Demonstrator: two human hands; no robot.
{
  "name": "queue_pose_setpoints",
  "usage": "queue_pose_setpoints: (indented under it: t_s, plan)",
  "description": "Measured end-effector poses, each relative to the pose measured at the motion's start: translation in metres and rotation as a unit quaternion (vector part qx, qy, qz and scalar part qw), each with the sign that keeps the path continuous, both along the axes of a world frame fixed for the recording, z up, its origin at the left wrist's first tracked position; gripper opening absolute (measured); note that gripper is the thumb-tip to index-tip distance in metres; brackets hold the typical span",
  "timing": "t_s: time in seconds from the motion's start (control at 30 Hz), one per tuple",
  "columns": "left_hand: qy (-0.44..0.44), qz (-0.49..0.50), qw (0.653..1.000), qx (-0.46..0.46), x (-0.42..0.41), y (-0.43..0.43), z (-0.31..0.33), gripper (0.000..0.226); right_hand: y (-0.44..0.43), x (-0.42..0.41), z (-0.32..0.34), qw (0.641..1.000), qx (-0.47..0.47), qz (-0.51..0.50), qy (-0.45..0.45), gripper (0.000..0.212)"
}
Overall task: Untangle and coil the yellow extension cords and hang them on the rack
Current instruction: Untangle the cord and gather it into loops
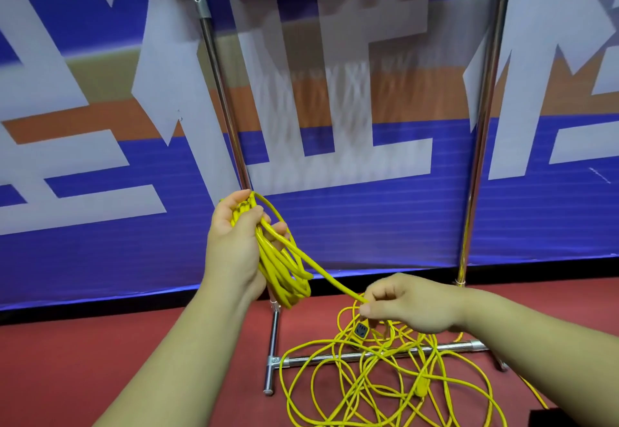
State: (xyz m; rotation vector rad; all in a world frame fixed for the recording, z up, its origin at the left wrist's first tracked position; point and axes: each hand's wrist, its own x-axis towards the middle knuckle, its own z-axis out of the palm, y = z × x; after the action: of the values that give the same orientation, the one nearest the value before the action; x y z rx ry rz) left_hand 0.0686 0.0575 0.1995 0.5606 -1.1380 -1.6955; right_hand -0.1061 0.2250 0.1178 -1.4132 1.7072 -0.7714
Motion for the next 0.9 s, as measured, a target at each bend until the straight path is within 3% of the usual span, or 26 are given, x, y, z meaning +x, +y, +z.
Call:
queue_pose_setpoints:
  t_s: [0.27,0.43,0.53,0.73,0.9]
  plan:
    - [0.002,-0.083,0.996,-0.011,0.02,-0.005,0.0,0.026,-0.013,-0.008,0.011,0.99,-0.014,-0.09,-0.111,0.035]
    - [0.018,-0.058,0.998,0.017,0.025,-0.018,-0.002,0.022,0.001,-0.028,0.016,0.976,0.053,0.001,-0.213,0.016]
    - [0.035,-0.036,0.998,0.046,0.03,-0.029,-0.006,0.021,0.003,-0.034,0.01,0.975,0.07,-0.003,-0.209,0.017]
    - [-0.067,-0.061,0.996,-0.022,0.026,-0.026,-0.023,0.019,-0.006,-0.025,0.013,0.979,-0.005,-0.17,-0.109,0.006]
    - [-0.194,-0.106,0.966,-0.135,0.017,-0.007,-0.034,0.015,-0.01,-0.016,0.029,0.932,-0.111,-0.318,-0.137,0.007]
